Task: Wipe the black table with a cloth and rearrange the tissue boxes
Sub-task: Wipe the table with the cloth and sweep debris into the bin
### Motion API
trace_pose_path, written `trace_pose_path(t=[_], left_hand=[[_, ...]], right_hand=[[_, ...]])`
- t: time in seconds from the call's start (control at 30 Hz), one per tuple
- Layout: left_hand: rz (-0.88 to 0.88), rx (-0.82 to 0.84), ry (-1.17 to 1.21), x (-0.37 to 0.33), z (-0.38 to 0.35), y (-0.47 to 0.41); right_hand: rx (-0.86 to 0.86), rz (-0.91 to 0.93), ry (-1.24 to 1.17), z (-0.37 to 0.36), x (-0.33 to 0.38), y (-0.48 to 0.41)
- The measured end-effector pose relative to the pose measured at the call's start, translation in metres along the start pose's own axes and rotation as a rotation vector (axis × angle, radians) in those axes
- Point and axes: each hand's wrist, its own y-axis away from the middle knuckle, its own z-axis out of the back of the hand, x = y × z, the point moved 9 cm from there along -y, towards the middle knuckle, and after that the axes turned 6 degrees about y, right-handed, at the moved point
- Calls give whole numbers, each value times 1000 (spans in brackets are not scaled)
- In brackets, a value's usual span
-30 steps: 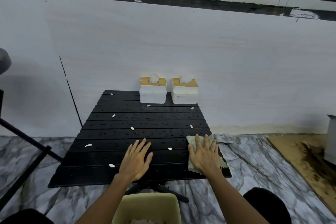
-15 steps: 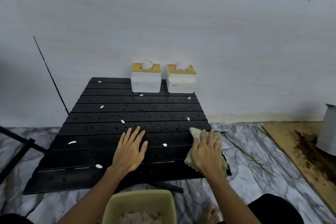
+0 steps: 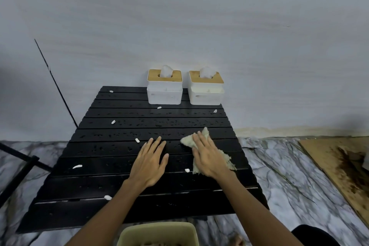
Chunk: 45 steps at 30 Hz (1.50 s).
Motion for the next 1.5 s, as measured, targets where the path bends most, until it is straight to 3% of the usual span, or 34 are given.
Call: trace_pose_path(t=[0.07, 0.17, 0.33, 0.43, 0.53, 0.67, 0.73, 0.83, 0.9, 1.03, 1.13, 1.23, 1.3, 1.37, 1.43, 1.5], left_hand=[[5, 5, 0, 0, -2, -8], [3, 5, -10, 0, -6, -19], [9, 2, -14, 3, -7, -29], [9, -6, -18, 4, -8, -31], [5, -12, -31, 4, -8, -32], [2, -8, -36, 4, -9, -32], [2, -5, -32, 5, -9, -33], [5, -3, -34, 7, -8, -36], [17, -11, -32, 8, -8, -40], [55, -11, -34, 15, -8, -50], [78, -20, -35, 18, -7, -57], [98, -28, -43, 22, -7, -66], [112, -50, -42, 24, -6, -70], [129, -53, -48, 28, -5, -75], [142, -54, -49, 30, -4, -79], [148, -52, -49, 32, -4, -83]], right_hand=[[-77, -2, -69, 8, -2, 18], [-199, -239, -90, 21, -47, 34], [-211, -464, -10, 23, -108, 0], [-140, -400, 43, 18, -94, -31], [-111, -187, 73, 14, -43, -45], [-23, 18, -100, 6, 18, -35], [-86, 0, -140, 8, 15, -29], [-267, -249, -98, 18, -35, -20], [-286, -406, -73, 23, -72, -19], [-229, -549, -44, 26, -110, -46], [-157, -495, 28, 24, -96, -80], [-97, -231, 106, 15, -56, -105], [-42, -33, 50, 6, -30, -102], [-47, 53, -53, 3, -25, -87], [-145, -20, -79, 9, -45, -73], [-239, -211, -71, 17, -79, -68]])
